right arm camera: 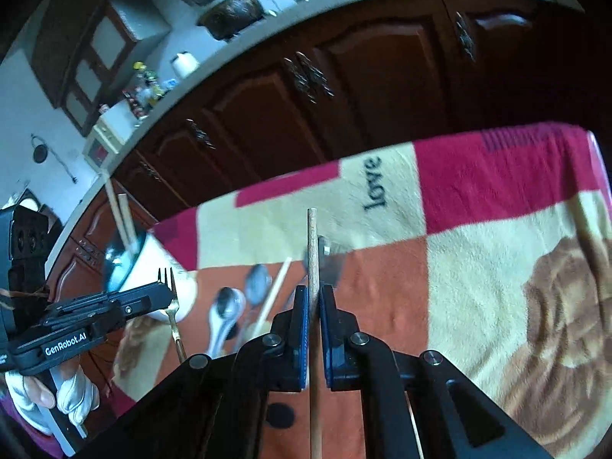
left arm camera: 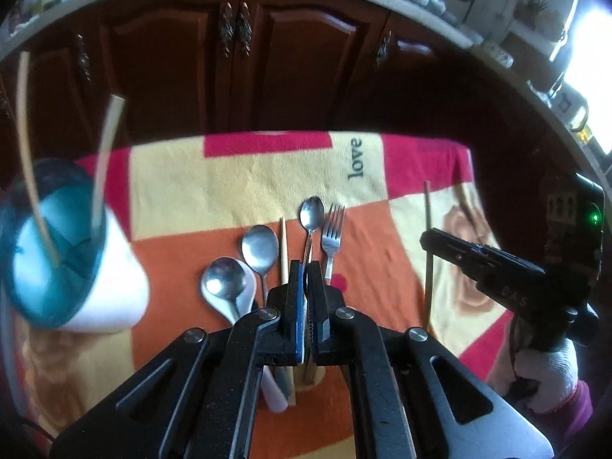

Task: Organize utensils
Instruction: 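Drop the gold fork into the cup with the left tool while the right tool follows, then move both open tools back over the remaining utensils, then grasp the white ceramic spoon with the right tool while the left tool lowers toward a metal spoon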

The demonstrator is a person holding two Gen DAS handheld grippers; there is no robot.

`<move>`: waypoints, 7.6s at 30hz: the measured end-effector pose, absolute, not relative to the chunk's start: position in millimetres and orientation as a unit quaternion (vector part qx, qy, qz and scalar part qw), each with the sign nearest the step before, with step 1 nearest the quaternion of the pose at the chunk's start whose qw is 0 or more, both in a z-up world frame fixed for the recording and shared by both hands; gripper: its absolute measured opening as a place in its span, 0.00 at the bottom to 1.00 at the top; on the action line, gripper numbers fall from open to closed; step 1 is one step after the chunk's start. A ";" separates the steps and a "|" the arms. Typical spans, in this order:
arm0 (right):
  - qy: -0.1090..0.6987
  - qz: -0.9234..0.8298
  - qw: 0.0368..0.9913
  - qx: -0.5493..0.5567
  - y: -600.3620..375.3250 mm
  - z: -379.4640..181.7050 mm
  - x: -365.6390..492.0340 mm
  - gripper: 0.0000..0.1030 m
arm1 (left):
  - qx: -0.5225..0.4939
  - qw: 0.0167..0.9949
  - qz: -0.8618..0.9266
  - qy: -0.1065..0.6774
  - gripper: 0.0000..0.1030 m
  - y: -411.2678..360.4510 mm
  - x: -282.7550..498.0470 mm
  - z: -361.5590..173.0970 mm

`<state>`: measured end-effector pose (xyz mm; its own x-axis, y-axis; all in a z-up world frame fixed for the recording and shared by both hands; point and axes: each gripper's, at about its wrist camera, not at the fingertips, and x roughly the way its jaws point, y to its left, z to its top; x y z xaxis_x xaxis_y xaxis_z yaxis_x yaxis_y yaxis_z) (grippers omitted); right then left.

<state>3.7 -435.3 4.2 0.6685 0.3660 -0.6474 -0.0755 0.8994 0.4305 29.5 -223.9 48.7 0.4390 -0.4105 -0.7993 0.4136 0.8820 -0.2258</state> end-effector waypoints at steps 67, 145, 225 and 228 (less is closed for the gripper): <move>0.355 0.213 0.898 0.149 -243.6 65.0 82.8 0.27 | 0.010 0.924 -0.049 0.379 0.27 -51.1 71.4 69.1; 0.474 0.252 0.843 0.047 -266.9 -81.0 99.0 0.29 | 0.012 0.857 -0.136 0.497 0.34 -134.7 -2.9 -22.5; 0.507 0.313 0.796 0.110 -267.6 -91.7 72.8 0.01 | -0.146 0.833 -0.167 0.506 0.01 -91.8 23.6 -60.8; 0.499 0.315 0.798 0.123 -274.5 -83.8 64.0 0.01 | -0.149 0.835 -0.165 0.504 0.01 -84.2 17.4 -54.6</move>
<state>64.0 -274.5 -83.8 0.3027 0.6258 -0.7189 -0.3806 0.7709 0.5108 17.4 -84.2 -54.6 0.4375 -0.4262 -0.7918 0.1260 0.9009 -0.4153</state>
